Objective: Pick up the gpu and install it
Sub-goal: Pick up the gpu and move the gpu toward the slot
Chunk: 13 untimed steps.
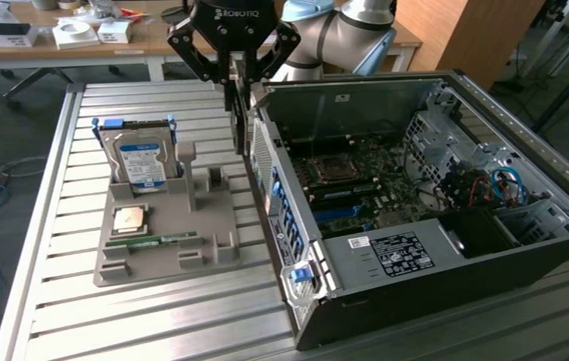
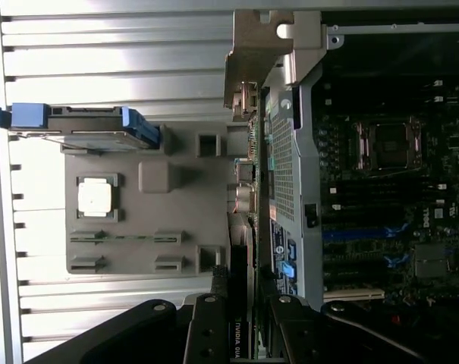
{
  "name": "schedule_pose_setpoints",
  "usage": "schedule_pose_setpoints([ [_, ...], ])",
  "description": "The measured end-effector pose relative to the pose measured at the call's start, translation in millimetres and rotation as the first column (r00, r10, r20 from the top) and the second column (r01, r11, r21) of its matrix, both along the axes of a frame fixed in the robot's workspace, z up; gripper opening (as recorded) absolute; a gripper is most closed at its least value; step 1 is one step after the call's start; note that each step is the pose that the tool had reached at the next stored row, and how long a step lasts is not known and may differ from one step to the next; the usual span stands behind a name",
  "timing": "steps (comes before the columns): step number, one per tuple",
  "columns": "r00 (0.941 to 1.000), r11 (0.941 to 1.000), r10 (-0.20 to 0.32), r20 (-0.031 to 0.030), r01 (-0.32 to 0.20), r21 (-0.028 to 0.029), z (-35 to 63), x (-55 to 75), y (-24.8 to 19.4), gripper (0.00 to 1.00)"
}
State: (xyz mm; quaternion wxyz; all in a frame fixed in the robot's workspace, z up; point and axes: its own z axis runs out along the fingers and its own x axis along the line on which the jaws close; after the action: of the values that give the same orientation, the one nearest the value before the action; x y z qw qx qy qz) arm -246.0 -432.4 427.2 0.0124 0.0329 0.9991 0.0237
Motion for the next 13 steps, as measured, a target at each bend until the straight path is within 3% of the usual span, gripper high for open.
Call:
schedule_pose_setpoints([
  [13, 1.0000, 1.0000, 0.000, -0.0001, 0.000, 0.0000, 0.0, 19.7, 0.0, 0.26],
])
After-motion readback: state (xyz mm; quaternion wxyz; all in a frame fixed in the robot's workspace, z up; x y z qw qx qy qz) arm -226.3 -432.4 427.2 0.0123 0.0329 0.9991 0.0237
